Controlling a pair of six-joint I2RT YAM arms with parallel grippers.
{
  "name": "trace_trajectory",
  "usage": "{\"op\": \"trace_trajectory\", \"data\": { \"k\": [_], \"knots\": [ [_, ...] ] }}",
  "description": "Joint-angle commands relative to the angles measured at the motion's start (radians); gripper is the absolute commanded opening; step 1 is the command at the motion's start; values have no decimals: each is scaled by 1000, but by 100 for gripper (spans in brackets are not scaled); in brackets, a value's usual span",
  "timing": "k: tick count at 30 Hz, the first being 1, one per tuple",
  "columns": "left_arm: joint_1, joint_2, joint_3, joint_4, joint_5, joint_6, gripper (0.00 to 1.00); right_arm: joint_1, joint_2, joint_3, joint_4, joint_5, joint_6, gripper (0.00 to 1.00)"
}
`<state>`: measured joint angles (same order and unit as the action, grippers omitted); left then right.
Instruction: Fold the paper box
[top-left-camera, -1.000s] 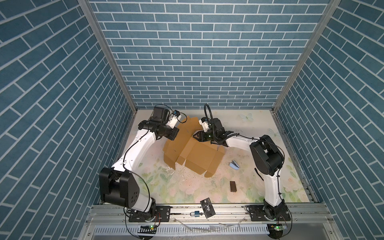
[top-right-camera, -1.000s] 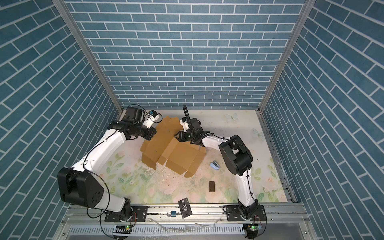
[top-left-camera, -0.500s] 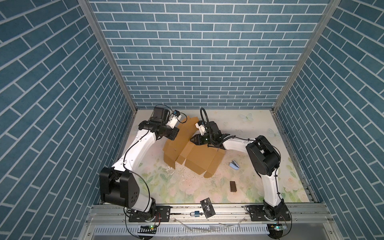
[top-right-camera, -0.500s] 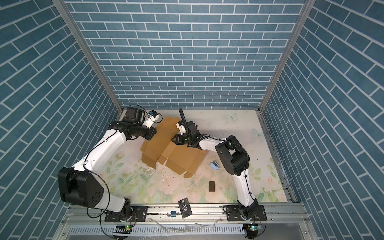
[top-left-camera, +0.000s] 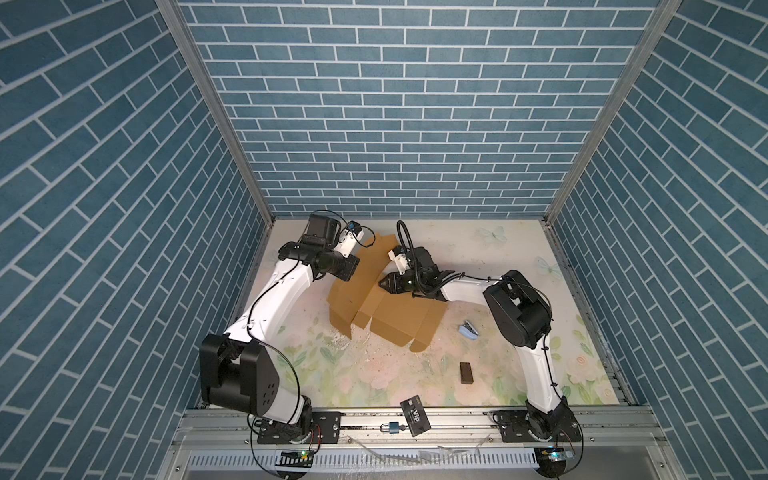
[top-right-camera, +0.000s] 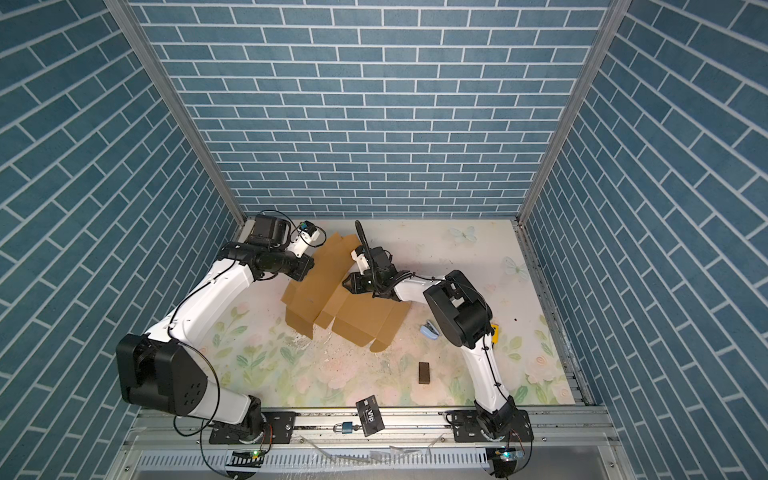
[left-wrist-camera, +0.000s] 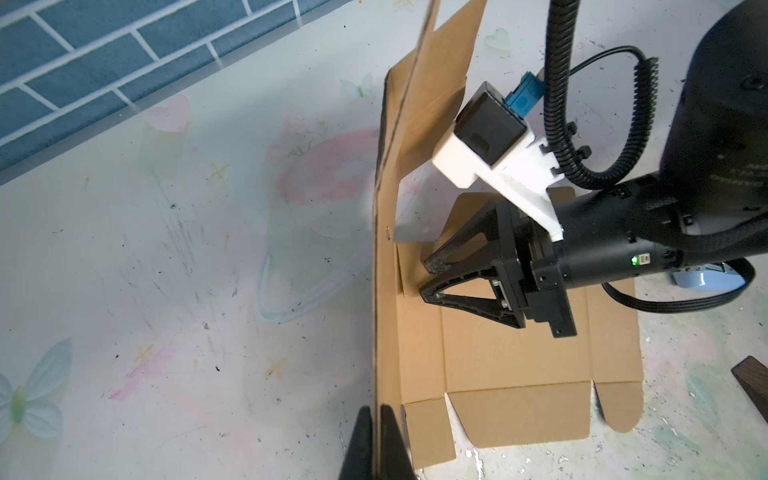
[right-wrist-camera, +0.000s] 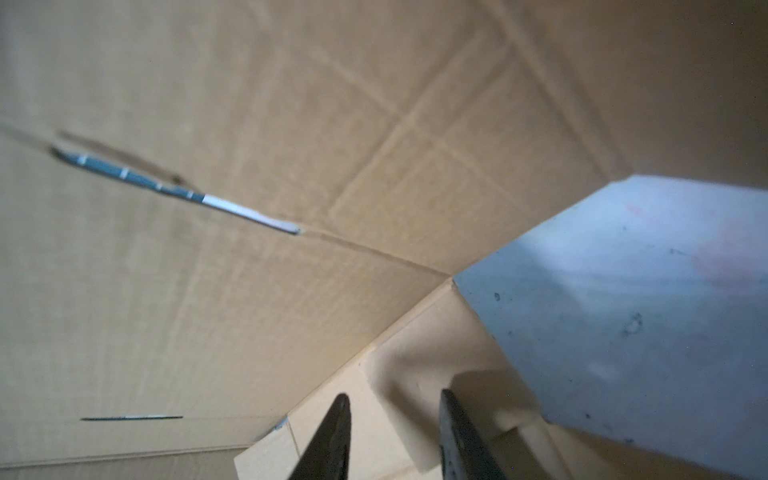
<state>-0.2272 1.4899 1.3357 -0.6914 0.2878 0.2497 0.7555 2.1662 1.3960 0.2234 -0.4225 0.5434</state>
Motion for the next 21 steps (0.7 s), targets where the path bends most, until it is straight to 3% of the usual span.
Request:
{"op": "trace_trajectory", "data": {
  "k": [1,14,21],
  "knots": [
    [-6,7,-6,22,6,-3,0,5,-34,3,-29,39,-26,36],
    [-9,0,-14,21,-6,8,0,1,-38,-26,-3,45,-4,32],
    [-34,19,-19,25,-107,57,2,-15,-130,-43,-51,63,-52,34]
  ]
}}
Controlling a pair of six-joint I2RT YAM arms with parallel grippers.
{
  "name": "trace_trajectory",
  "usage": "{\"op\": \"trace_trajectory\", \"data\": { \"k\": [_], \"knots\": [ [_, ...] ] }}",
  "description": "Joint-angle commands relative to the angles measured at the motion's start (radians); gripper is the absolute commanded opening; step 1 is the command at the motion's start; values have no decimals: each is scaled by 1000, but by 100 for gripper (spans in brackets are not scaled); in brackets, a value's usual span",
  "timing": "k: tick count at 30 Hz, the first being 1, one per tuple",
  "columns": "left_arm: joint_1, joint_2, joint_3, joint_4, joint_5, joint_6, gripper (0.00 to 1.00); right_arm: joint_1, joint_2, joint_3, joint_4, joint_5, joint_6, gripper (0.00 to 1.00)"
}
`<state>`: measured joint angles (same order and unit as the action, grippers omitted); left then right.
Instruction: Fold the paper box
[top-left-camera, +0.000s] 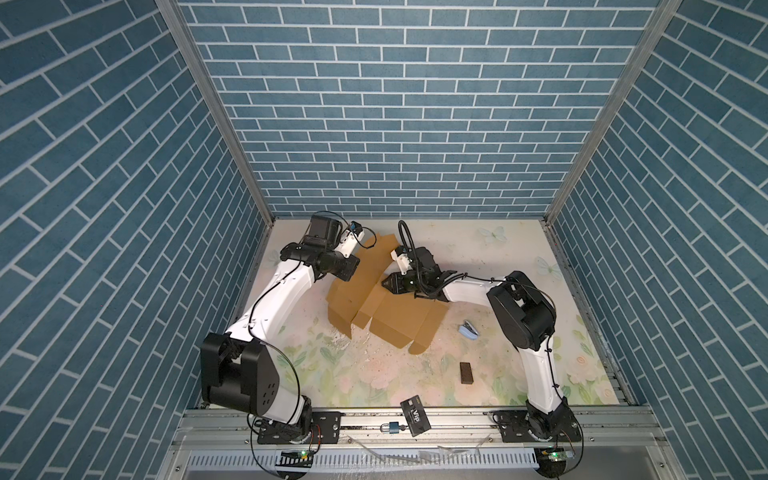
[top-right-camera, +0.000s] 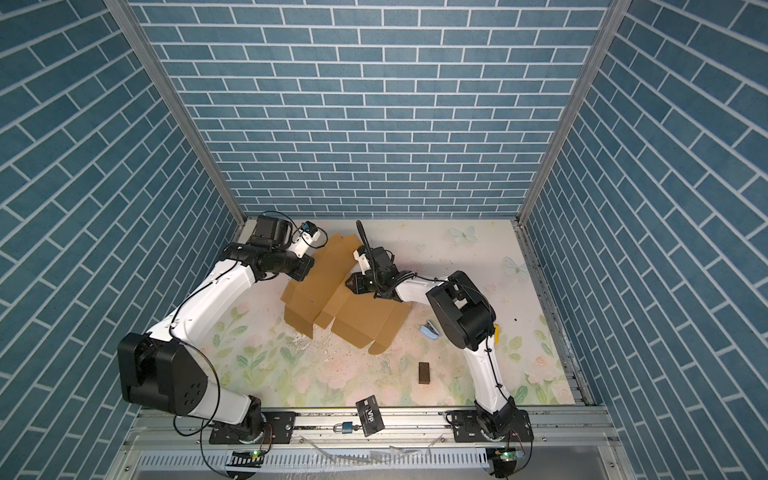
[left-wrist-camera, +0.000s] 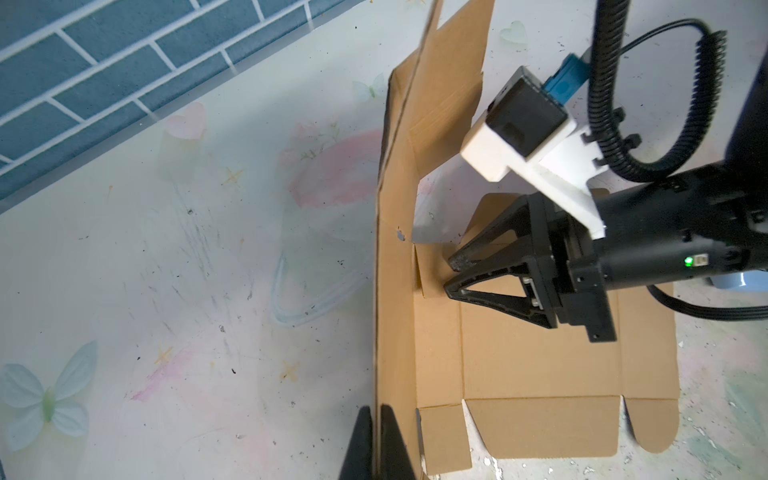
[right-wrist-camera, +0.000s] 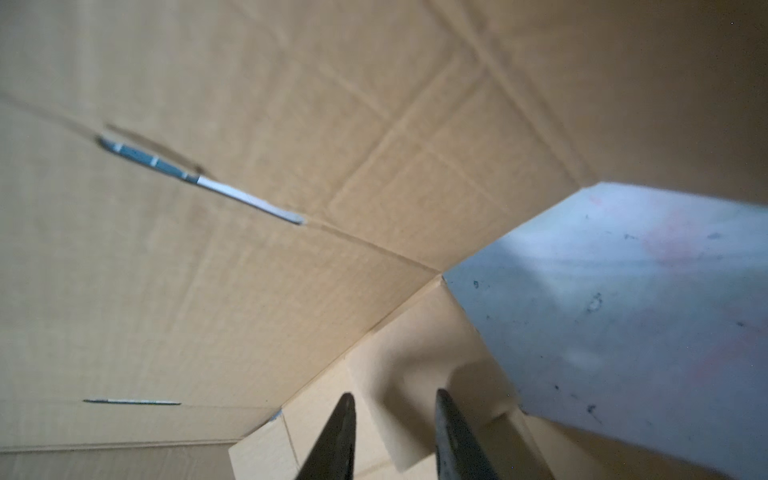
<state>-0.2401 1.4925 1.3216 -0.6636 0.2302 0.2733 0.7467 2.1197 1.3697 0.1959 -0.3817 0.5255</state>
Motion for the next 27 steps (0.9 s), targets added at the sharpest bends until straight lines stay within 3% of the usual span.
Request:
{"op": "trace_trajectory", "data": {
  "k": [1,7,16,20,27],
  "knots": [
    [-29,20,-5,0,-70,45,2,-8,-104,-27,-18,26,-38,34],
    [-69,54,13,-3,-162,71,2,-31,-222,-25,-63,9,-48,34],
    [-82,43,17,-6,-169,67,1,-90,-318,4,-39,-64,27,24],
    [-82,36,5,4,-155,68,1,-110,-279,75,-6,-96,51,21],
    [-81,25,-3,7,-145,62,1,-113,-106,364,-104,-159,51,14]
  ]
}}
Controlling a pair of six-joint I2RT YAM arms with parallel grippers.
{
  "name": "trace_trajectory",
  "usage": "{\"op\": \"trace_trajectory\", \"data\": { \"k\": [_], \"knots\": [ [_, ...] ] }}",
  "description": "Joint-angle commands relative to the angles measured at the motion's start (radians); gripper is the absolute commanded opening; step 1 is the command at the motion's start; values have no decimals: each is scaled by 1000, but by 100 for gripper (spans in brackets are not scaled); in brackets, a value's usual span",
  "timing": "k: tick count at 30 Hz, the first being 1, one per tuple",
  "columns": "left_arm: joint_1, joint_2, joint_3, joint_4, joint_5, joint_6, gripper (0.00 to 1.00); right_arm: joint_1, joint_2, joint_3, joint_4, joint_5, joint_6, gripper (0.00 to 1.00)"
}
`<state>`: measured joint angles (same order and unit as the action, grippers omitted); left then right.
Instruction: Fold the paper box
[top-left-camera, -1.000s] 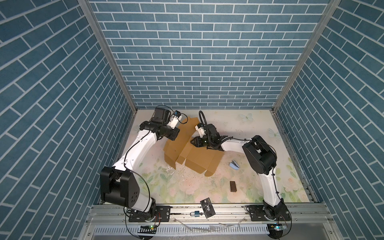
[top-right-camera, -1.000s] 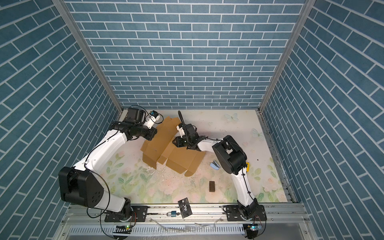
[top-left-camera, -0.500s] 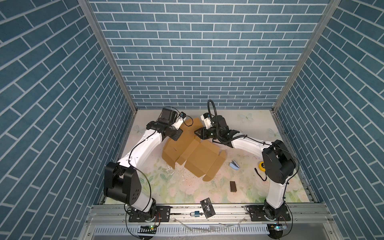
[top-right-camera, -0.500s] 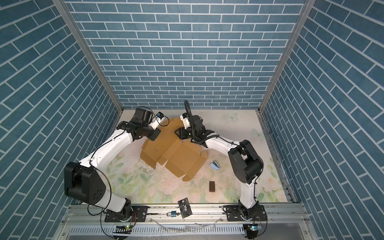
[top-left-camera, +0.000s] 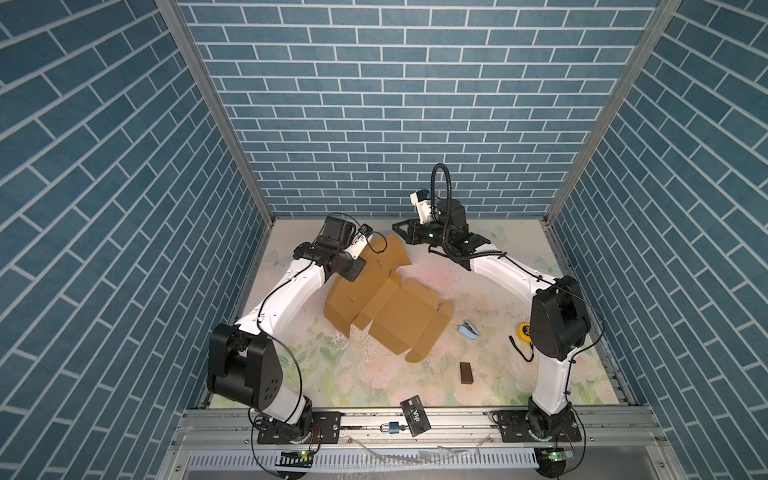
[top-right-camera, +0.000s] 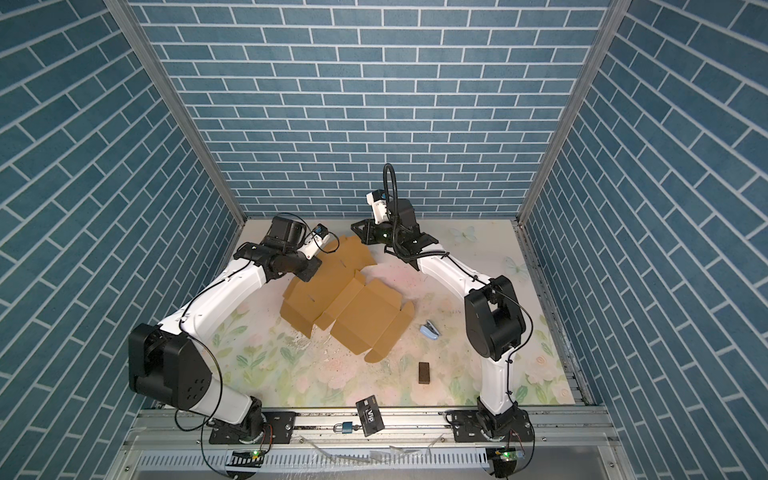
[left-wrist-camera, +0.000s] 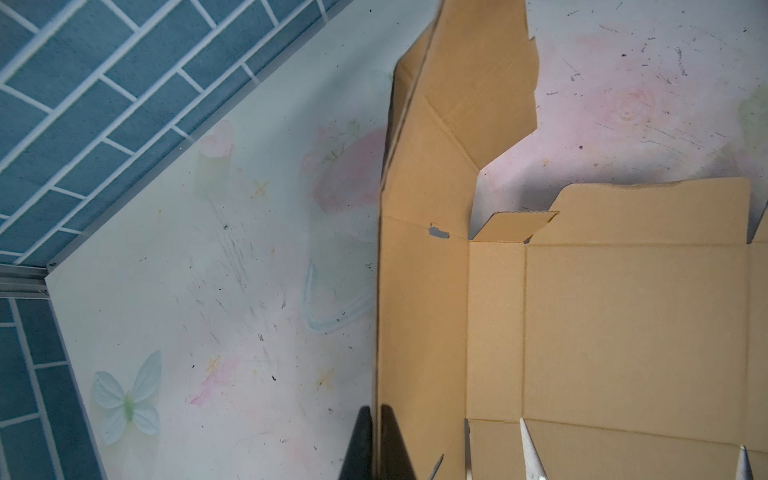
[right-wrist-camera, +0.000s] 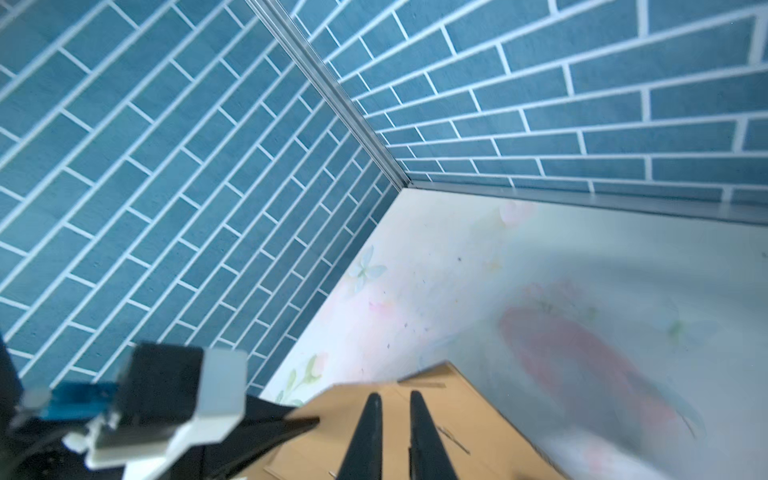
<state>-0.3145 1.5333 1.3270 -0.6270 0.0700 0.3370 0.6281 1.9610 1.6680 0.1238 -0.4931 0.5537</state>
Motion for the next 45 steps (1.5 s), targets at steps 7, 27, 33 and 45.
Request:
{"op": "trace_trajectory", "data": {
  "k": [7,27,33,45],
  "knots": [
    [-7,-22,-15,-23,20,-2,1,10,189,258,-128,-106,28,11],
    [-8,-23,-10,-31,21,-4,1,56,117,101,-108,-146,23,9],
    [-7,-16,-18,-24,20,-4,1,78,96,50,-75,-152,21,9],
    [-8,-13,-6,-30,33,-16,1,112,76,-13,-33,-132,25,9]
  ]
}}
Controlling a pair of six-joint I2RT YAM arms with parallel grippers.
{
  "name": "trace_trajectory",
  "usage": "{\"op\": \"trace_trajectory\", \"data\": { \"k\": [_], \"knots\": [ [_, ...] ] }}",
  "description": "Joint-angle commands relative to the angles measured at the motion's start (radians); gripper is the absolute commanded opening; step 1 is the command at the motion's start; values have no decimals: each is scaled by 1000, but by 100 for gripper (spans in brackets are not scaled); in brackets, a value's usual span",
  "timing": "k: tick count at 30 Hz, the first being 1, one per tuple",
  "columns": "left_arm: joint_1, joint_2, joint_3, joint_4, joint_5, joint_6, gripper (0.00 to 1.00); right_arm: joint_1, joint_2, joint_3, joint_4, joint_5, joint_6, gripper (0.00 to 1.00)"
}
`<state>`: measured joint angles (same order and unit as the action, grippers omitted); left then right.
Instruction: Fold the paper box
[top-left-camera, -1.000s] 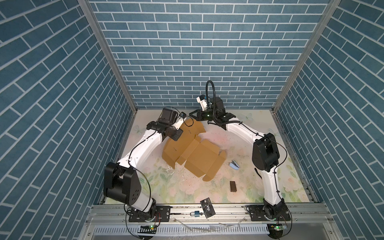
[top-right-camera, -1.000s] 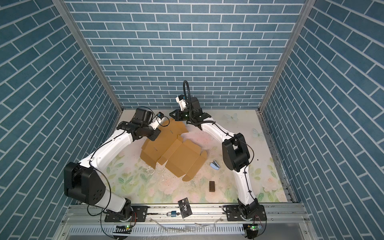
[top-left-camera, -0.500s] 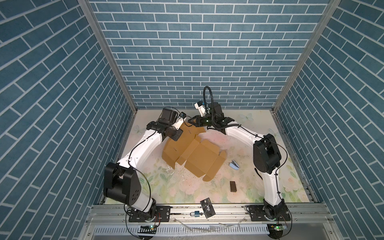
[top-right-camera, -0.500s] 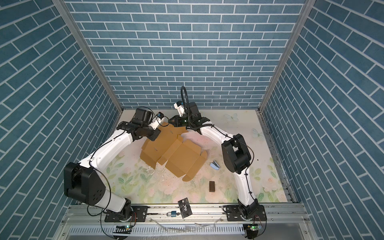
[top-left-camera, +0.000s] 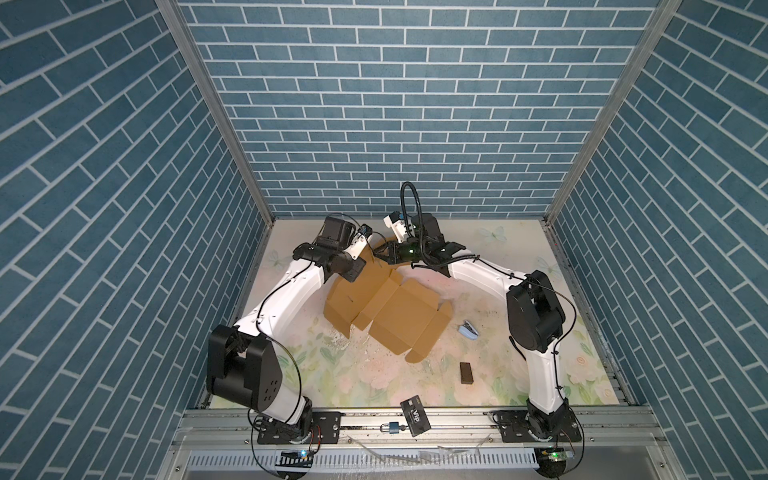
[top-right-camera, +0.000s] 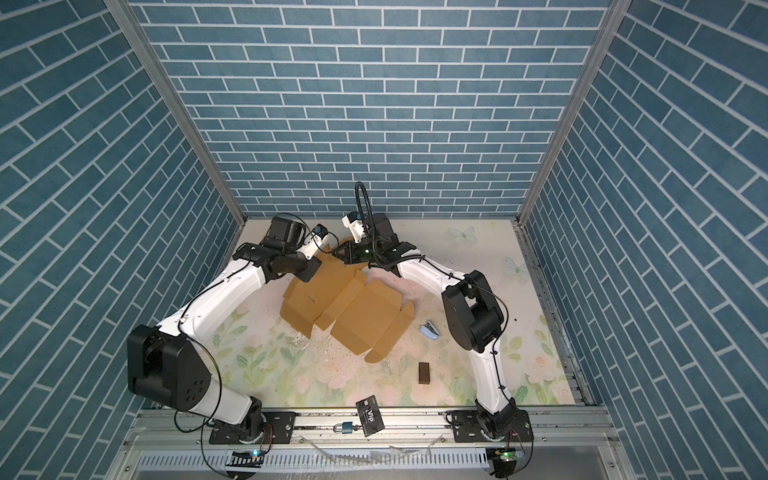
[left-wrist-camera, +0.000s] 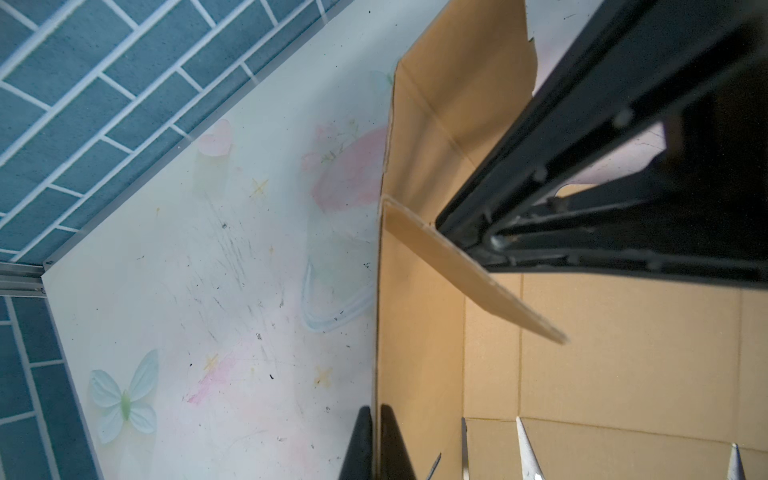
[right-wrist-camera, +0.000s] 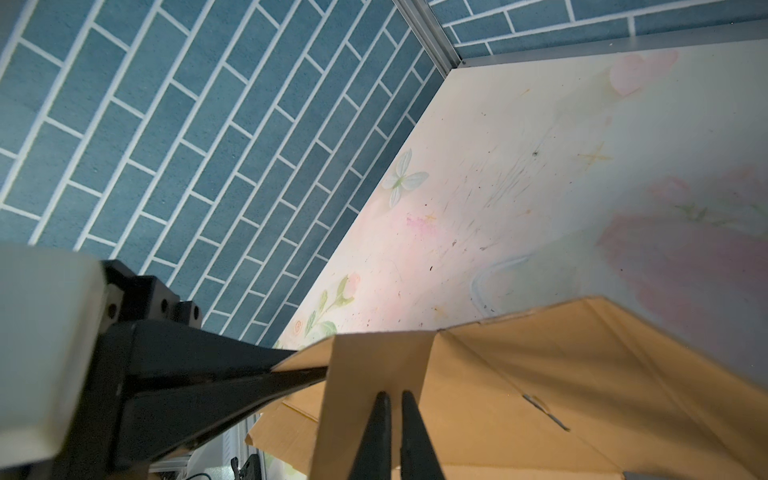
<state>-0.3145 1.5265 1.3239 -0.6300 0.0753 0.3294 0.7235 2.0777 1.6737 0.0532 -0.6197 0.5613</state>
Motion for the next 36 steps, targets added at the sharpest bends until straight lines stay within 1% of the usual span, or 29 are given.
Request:
{"op": "trace_trajectory", "data": {
  "k": [1,4,7,9,11,14,16,18,21,24,27,30,33,36],
  "knots": [
    [-6,-6,-8,-22,29,-8,1,16,-40,-26,48,-6,17,9],
    [-7,-7,-10,-21,34,2,1,16,-29,-4,3,-13,11,9],
    [-10,4,17,-38,50,32,1,13,-67,-25,-22,-7,-39,10],
    [-16,23,38,-41,61,75,1,-3,-113,-76,-18,4,-79,11],
    [-27,44,77,-66,67,125,1,-36,-159,-132,-26,13,-86,12],
    [-46,52,119,-76,40,180,2,-99,-265,-239,-42,28,-96,14],
    [-59,54,133,-71,28,215,2,-141,-358,-323,-42,47,-141,17],
    [-68,66,152,-72,18,236,3,-189,-441,-390,-70,55,-213,20],
    [-85,91,195,-94,-5,262,4,-256,-529,-401,-211,97,-297,22],
    [-106,98,216,-86,-33,321,5,-296,-608,-455,-260,154,-387,26],
    [-121,74,178,-8,-39,421,4,-328,-653,-529,-199,207,-432,39],
    [-137,47,144,60,-39,530,5,-358,-635,-564,-117,211,-445,51],
    [-138,46,138,96,-16,592,5,-361,-578,-582,-22,180,-503,55],
    [-138,42,98,126,21,707,5,-361,-493,-590,95,121,-558,56]
  ]
}}
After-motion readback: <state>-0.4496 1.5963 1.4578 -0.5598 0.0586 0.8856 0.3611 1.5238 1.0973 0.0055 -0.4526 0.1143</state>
